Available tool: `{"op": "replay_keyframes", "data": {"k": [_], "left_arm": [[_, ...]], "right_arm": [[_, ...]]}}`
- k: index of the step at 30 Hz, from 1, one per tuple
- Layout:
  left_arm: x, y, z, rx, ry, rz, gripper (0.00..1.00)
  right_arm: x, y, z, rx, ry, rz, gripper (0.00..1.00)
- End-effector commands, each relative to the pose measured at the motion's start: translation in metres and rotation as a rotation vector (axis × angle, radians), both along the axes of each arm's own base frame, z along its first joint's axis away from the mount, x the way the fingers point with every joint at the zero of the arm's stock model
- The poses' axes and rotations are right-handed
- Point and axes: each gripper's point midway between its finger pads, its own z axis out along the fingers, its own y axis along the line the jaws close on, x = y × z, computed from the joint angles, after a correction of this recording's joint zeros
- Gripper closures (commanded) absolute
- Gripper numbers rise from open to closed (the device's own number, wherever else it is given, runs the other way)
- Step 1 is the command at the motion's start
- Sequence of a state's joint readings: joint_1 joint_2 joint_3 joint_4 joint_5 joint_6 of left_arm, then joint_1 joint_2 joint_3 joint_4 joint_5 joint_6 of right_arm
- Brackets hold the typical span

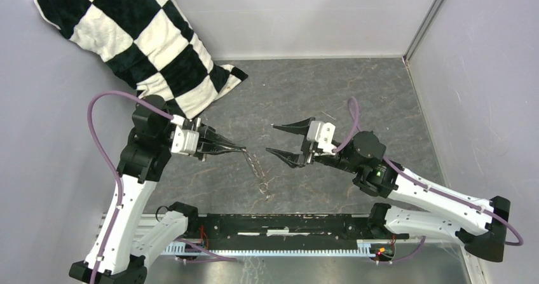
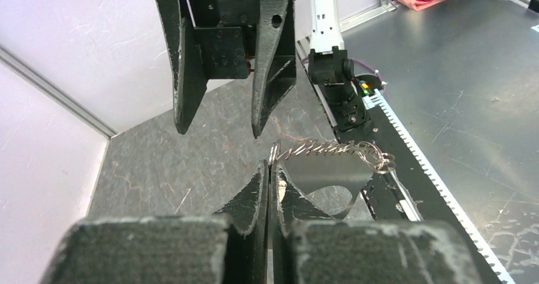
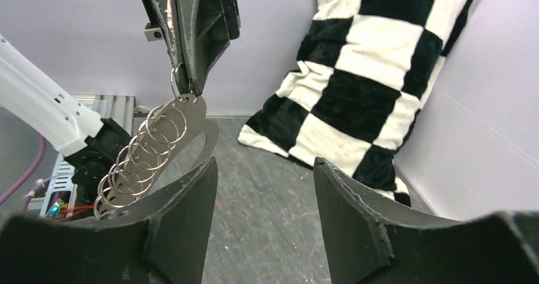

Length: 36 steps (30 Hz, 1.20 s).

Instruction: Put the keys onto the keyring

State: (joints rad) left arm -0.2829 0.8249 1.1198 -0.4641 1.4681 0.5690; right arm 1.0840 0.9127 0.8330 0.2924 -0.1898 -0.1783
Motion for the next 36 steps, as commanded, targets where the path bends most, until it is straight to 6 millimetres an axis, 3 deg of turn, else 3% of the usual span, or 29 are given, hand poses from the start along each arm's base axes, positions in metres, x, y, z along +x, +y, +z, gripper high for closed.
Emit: {"op": "replay_keyframes", "data": {"k": [1,6,14,22,29,36], "left_arm": [[-0.016,0.002,0.016,-0.042,-0.128,-0.074,0.98],[-0.014,0.001,0.011,-0.072,-0.266,-0.074,0.98],[-0.009,0.001,0.008,-0.104,-0.45,-0.055,0.98],[-0.009,0.001,0.006,-0.124,-0.55,-0.054,0.98],[0.003,0.001,-0.006,-0.082,-0.469,-0.006,0.98],[0.024,0.0,-0.029,0.002,-0.298,0.077,0.98]], "right_arm": [[-0.014,-0.001,0.041,0.096,-0.054,0.11,0.38],[-0.013,0.009,0.043,0.113,-0.034,0.14,0.54],[-0.029,0.032,0.044,0.132,-0.063,0.271,0.49],[-0.032,0.037,0.04,0.109,-0.083,0.274,0.56],[-0.013,0.031,0.043,0.022,-0.127,0.154,0.56],[-0.006,0.051,0.035,-0.135,-0.083,0.158,0.56]]}}
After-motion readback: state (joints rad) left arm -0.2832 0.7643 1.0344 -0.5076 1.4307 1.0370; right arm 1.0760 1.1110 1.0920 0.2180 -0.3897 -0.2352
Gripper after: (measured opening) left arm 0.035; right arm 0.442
